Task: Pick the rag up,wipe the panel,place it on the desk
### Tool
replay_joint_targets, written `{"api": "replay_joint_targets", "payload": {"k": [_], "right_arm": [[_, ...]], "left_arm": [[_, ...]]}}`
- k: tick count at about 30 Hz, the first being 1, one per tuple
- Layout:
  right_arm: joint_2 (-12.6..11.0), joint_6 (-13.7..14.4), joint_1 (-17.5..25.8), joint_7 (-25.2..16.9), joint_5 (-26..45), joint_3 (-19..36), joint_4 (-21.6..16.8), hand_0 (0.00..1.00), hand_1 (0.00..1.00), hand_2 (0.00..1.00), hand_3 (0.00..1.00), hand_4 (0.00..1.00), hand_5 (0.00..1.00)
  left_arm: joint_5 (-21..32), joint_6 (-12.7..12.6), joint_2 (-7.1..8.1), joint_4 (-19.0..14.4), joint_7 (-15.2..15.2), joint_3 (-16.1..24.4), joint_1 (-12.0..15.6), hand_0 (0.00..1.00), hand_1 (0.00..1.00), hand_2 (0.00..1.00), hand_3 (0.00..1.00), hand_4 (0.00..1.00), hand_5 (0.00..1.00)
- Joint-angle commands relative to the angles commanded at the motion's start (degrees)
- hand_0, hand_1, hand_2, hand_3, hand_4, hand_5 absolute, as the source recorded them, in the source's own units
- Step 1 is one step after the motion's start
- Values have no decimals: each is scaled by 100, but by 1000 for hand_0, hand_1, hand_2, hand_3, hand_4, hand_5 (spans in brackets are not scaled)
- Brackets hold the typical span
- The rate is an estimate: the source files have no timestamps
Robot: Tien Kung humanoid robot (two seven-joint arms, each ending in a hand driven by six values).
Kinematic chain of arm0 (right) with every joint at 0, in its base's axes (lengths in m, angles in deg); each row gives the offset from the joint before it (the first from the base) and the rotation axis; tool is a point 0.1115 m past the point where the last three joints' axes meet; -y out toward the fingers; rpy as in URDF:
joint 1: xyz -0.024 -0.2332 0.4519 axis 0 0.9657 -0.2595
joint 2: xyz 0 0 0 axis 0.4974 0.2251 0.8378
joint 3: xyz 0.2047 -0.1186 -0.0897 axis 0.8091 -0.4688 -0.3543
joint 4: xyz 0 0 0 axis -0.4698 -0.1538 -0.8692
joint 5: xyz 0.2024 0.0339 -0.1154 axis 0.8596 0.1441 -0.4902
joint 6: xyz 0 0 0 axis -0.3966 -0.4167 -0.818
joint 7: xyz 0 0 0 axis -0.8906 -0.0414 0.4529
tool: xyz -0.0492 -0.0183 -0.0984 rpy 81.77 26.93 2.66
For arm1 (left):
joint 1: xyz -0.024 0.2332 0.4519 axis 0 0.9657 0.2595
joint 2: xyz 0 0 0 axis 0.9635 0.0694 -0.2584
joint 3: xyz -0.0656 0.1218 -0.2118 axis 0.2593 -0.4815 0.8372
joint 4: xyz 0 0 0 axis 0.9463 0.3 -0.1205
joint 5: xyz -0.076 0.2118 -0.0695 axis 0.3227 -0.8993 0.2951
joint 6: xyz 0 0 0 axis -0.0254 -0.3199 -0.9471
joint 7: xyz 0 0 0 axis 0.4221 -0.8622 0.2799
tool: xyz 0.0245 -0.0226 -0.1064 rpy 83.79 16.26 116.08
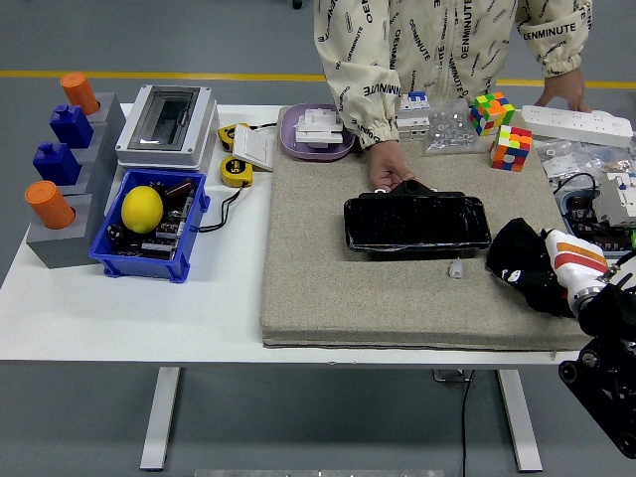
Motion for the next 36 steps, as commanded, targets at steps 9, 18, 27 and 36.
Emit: {"api": "replay_joint_targets", "payload": {"k": [9,18,27,36], "right_arm": [[-7,108,-7,16,-61,35,21,434,461,517,506,986,422],[-39,214,-16,73,-90,77,-26,389,438,506,511,902,285],[-169,242,-175,107,-85,201,-87,383,436,507,511,910,312],[-185,220,-427,163,-56,245,-97,382,436,508,516,934,279]], "left_arm": [[-4,0,1,0,1,8,-5,651,662,695,580,680,446],[-6,1,-4,1,1,15,-5,652,663,695,579,679,445],[-16,3,2,0,1,27,-18,652,662,695,579,679,444],[-21,-1,19,8,0,38,-18,652,663,695,579,680,444]]}}
